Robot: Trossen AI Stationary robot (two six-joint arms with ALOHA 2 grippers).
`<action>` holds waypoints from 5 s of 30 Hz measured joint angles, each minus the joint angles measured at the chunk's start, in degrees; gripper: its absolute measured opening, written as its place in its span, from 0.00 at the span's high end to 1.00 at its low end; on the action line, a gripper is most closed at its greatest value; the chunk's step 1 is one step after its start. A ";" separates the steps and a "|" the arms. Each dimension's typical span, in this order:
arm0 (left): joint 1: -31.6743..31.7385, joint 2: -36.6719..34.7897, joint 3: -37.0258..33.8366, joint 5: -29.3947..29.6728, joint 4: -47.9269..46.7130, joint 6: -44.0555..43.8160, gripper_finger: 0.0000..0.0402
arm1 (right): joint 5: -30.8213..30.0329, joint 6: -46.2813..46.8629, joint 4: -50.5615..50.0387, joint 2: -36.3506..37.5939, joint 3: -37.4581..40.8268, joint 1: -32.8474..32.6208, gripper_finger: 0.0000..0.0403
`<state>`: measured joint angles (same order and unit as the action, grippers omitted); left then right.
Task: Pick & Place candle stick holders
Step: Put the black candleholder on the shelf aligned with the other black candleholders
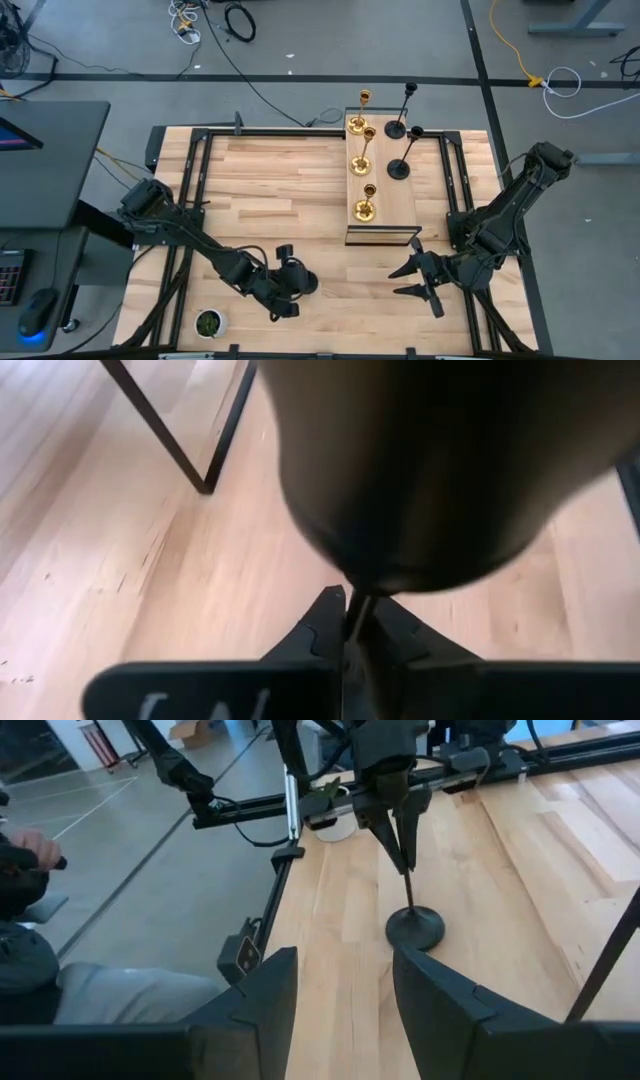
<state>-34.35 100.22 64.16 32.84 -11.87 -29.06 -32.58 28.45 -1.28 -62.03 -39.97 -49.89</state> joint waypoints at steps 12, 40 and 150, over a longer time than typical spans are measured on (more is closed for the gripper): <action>2.10 -2.14 2.53 -4.46 4.67 0.72 0.97 | 0.02 0.01 3.64 -5.94 0.04 1.22 0.59; 12.09 -2.08 26.21 -18.14 -6.84 15.17 0.97 | -7.21 -12.51 33.76 -16.66 0.07 12.28 0.59; 12.28 -7.26 26.21 -14.65 -20.97 17.68 0.51 | -57.25 32.72 -48.64 -0.21 -7.23 -2.98 0.99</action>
<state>-22.06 92.97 90.37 18.20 -32.84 -11.38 -89.82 61.16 -49.92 -62.24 -47.20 -52.86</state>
